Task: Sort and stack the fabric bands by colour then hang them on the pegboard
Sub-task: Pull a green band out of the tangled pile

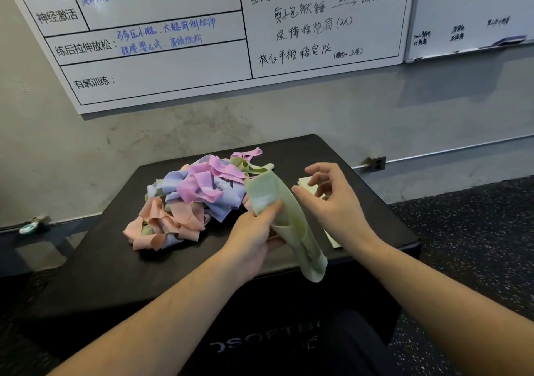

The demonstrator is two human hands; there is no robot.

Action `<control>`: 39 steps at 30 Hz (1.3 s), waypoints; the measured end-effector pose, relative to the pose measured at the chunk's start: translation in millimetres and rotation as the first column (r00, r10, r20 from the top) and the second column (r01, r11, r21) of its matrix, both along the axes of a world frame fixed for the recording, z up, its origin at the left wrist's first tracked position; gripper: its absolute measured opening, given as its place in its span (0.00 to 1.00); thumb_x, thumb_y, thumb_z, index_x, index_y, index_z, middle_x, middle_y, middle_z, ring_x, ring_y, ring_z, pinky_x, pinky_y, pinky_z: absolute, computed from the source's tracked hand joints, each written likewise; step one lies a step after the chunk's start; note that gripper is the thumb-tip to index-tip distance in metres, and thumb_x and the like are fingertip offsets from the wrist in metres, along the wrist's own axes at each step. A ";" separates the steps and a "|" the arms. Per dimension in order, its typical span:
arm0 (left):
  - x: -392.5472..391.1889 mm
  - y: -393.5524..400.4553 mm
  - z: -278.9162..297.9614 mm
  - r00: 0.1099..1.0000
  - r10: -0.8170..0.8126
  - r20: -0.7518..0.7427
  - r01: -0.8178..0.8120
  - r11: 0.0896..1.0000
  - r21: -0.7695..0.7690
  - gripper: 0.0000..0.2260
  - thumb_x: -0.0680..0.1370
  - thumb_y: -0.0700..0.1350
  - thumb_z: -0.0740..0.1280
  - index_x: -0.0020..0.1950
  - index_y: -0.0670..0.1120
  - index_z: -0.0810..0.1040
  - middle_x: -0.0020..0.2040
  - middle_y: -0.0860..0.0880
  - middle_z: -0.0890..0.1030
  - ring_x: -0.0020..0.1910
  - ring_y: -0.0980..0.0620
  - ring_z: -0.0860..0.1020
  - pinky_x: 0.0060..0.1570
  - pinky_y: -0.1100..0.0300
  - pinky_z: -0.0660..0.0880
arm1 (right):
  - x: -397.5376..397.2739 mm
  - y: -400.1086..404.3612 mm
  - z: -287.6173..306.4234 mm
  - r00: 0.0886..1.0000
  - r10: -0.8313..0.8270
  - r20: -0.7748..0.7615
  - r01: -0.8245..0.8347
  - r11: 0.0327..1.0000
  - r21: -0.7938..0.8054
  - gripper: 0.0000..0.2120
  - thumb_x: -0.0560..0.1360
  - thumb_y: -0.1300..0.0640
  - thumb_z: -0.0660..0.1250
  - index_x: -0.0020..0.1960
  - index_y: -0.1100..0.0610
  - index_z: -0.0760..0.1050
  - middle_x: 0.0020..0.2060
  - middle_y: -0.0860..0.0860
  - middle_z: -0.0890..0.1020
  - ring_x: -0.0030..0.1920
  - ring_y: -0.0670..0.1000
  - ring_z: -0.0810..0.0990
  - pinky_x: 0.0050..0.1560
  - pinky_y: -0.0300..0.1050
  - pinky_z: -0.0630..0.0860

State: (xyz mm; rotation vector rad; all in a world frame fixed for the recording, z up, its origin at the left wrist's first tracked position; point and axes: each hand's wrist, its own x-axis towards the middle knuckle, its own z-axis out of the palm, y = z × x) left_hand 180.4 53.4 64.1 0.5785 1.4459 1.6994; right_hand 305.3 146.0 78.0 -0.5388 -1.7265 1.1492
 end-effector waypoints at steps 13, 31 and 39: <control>-10.1 -2.5 5.5 0.899 0.201 0.389 -0.207 0.978 -0.027 0.11 0.86 0.40 0.58 0.67 0.42 0.75 0.54 0.40 0.83 0.44 0.45 0.84 0.32 0.52 0.82 | 0.8 4.6 -61.4 0.899 0.067 0.432 -0.175 0.960 0.217 0.11 0.73 0.58 0.75 0.49 0.45 0.79 0.44 0.43 0.81 0.48 0.46 0.78 0.51 0.44 0.74; -15.4 -9.7 -15.5 0.927 0.294 -0.232 -0.305 0.952 -0.015 0.10 0.81 0.46 0.62 0.51 0.60 0.80 0.51 0.47 0.82 0.48 0.47 0.80 0.54 0.43 0.79 | 7.8 -1.8 -35.9 0.935 0.328 0.133 -0.241 0.866 -0.437 0.10 0.67 0.53 0.66 0.41 0.51 0.65 0.37 0.51 0.68 0.36 0.48 0.65 0.36 0.45 0.61; -17.6 -11.6 -15.9 0.932 0.308 -0.190 -0.304 0.951 0.049 0.02 0.85 0.48 0.61 0.53 0.55 0.70 0.50 0.49 0.78 0.47 0.50 0.77 0.55 0.47 0.78 | 9.5 14.8 -42.9 0.959 0.108 0.262 -0.041 0.968 -0.248 0.12 0.71 0.61 0.70 0.44 0.52 0.67 0.38 0.52 0.71 0.37 0.51 0.70 0.34 0.42 0.68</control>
